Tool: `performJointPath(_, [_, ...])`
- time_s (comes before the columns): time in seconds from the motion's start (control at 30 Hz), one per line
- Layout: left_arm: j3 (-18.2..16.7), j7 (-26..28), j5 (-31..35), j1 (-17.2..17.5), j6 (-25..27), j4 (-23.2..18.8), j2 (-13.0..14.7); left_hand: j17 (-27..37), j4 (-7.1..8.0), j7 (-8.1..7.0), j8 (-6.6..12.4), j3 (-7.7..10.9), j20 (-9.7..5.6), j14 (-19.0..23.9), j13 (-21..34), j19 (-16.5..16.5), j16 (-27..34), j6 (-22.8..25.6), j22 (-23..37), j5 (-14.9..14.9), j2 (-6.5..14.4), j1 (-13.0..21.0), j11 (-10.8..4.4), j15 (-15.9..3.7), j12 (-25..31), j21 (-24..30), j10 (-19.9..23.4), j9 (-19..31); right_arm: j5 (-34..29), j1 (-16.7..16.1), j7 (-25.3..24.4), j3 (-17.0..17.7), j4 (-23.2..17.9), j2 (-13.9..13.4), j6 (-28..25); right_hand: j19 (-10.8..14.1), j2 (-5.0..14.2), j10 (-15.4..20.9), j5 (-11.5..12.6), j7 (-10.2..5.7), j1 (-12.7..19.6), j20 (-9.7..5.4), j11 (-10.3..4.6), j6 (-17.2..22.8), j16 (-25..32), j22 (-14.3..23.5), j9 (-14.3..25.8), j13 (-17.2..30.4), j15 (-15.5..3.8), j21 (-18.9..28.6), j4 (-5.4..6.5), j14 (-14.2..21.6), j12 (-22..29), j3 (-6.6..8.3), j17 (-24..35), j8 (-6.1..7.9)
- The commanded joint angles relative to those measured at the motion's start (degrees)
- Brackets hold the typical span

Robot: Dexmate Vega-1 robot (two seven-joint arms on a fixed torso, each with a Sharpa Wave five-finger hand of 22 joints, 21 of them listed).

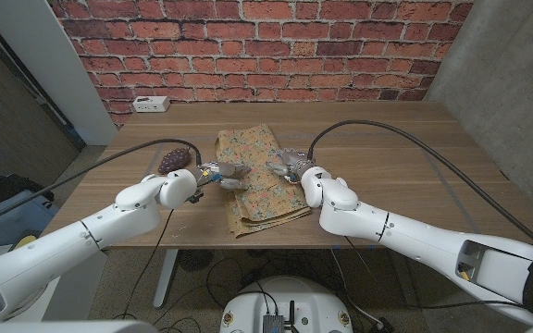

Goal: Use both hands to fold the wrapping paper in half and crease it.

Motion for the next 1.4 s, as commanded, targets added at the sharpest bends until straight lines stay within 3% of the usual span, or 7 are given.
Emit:
performJointPath(0.03, [0.31, -0.19, -0.42, -0.82, -0.77, 1.04, -0.42, -0.01, 0.07, -0.32, 0.39, -0.06, 0.07, -0.46, 0.02, 0.43, 0.32, -0.57, 0.27, -0.13, 0.38, -0.37, -0.35, -1.03, 0.28, -0.25, -0.42, 0.07, 0.55, 2.16, 5.50, -3.42, 3.91, 1.69, -0.85, -2.95, 0.73, -1.65, 0.76, -0.55, -2.12, 0.59, -0.57, -1.77, -0.34, 0.00, -0.08, -0.06, -1.80, -1.85, -0.21, -3.05, 0.24, 0.08, -0.80, 0.03])
performJointPath(0.33, [0.75, -0.69, -0.48, -1.62, -1.55, 1.78, -0.78, -0.03, 0.07, -0.38, 0.41, -0.20, -0.04, -0.44, 0.02, 0.57, 0.33, -0.98, 0.28, -0.12, 0.54, -0.36, -0.28, -1.14, 0.31, -0.47, -0.56, 0.07, 3.09, 3.09, 8.09, -4.55, 7.29, 2.73, -0.79, -3.63, -0.88, -3.85, 0.92, 0.73, -3.69, 1.66, 0.91, -4.64, -0.19, -0.05, -0.13, -0.19, -1.39, -3.24, -0.99, -5.03, 0.13, -0.14, -2.15, -0.20])
performJointPath(0.53, [0.83, -0.72, -0.69, -1.86, -1.91, 2.13, -0.96, -0.04, 0.06, -0.35, 0.44, -0.32, -0.10, -0.39, 0.02, 0.67, 0.35, -1.19, 0.29, -0.12, 0.58, -0.38, -0.28, -1.17, 0.36, -0.61, -0.55, 0.06, 4.29, 5.16, 12.09, -7.12, 10.22, 4.10, -3.10, -6.18, 0.93, -10.04, 1.86, -0.67, -5.21, -0.25, -0.52, -11.11, -0.31, 0.08, -0.12, -0.22, -2.42, -6.07, -0.76, -10.52, -0.11, 2.07, -3.64, -0.31])
performJointPath(0.73, [1.05, -0.90, -0.81, -2.24, -2.44, 2.51, -1.22, -0.06, 0.05, -0.51, 0.47, -0.42, -0.11, -0.39, 0.02, 0.74, 0.35, -1.33, 0.29, -0.11, 0.62, -0.39, -0.32, -1.20, 0.38, -0.74, -0.59, 0.06, 5.24, 5.31, 10.55, -7.21, 9.60, 3.80, -4.27, -14.40, 0.51, -23.13, 2.20, -0.50, -11.65, -1.32, -0.59, -24.53, -0.01, 0.36, 0.15, -0.06, -1.31, -10.66, 0.05, -21.05, -0.11, 4.20, -3.66, -0.26])
performJointPath(0.9, [1.14, -0.94, -0.56, -2.33, -2.29, 2.37, -1.29, -0.07, 0.03, -0.61, 0.49, -0.53, -0.12, -0.38, 0.02, 0.78, 0.35, -1.52, 0.30, -0.11, 0.65, -0.40, -0.39, -1.22, 0.41, -0.89, -0.64, 0.06, 3.41, 3.89, 6.03, -7.66, 7.66, 2.71, -4.36, -20.32, -0.01, -27.76, 2.02, -0.46, -14.14, -1.59, -0.39, -28.62, -0.16, 0.32, 0.26, 0.01, -0.96, -11.79, -0.09, -25.63, 0.06, 4.31, -3.59, -0.03])
performJointPath(1.17, [1.23, -1.06, -0.68, -2.22, -2.87, 2.10, -1.23, -0.08, 0.00, -0.67, 0.51, -0.67, -0.15, -0.34, 0.02, 0.84, 0.35, -1.76, 0.30, -0.11, 0.67, -0.41, -0.35, -1.28, 0.42, -1.07, -0.74, 0.06, -0.04, -0.09, -5.12, -4.64, 3.29, 0.56, -0.03, -20.33, -0.18, -24.93, 2.01, -1.94, -14.05, -1.16, -1.12, -24.96, 0.91, 0.21, 0.22, -0.06, -0.80, -10.84, -0.84, -23.71, 1.65, 4.84, -4.13, 1.52])
performJointPath(1.4, [1.63, -1.33, -0.62, -2.13, -4.01, 1.96, -1.36, -0.08, -0.02, -0.63, 0.56, -0.80, -0.35, -0.30, 0.02, 0.95, 0.35, -1.84, 0.31, -0.12, 0.65, -0.44, -0.34, -1.31, 0.46, -1.21, -0.72, 0.06, -2.83, -1.97, -12.38, -1.35, 2.64, 1.56, 4.76, -15.58, -0.25, -20.33, 1.90, -2.58, -11.79, 0.17, -1.60, -19.87, 1.92, 0.11, 0.04, -0.20, -0.60, -9.31, -2.34, -18.78, 2.84, 7.00, -5.00, 2.60])
